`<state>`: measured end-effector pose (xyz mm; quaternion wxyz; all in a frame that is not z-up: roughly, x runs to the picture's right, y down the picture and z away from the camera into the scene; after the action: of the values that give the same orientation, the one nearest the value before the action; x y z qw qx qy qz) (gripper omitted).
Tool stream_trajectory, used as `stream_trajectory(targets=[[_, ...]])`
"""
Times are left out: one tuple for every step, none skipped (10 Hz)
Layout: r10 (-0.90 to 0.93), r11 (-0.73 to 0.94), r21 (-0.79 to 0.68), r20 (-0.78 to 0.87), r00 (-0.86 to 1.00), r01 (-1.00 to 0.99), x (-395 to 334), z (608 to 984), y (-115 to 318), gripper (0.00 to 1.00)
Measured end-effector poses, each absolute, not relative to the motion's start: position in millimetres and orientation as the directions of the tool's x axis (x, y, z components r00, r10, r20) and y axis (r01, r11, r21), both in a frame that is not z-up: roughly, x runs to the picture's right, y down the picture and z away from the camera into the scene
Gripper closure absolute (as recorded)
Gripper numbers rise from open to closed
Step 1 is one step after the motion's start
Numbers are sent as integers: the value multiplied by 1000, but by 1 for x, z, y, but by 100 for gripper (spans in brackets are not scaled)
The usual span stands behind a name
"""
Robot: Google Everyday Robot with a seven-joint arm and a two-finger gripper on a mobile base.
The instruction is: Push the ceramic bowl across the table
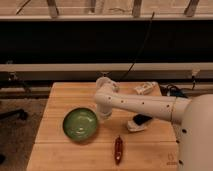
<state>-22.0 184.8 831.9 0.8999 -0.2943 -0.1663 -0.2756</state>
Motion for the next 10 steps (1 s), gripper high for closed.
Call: stream_trajectory(targets=[[-400,673,-435,466,789,598,-24,832,185,100],[-401,672,-433,469,787,601,-26,832,185,100],[-401,671,-432,472,785,603,-26,832,184,100],[-402,670,-430,475,783,605,-27,832,184,100],[-403,669,-429,478,781,607,-27,833,184,100],[-404,667,-426,482,777,611,-29,833,183,100],[-406,665,-424,485,775,614,-30,833,183,100],[-407,665,-423,487,773,616,-32,833,183,100],[-408,663,-421,490,770,619,-33,833,183,100],[-410,662,-419,493,768,622,-35,833,183,100]])
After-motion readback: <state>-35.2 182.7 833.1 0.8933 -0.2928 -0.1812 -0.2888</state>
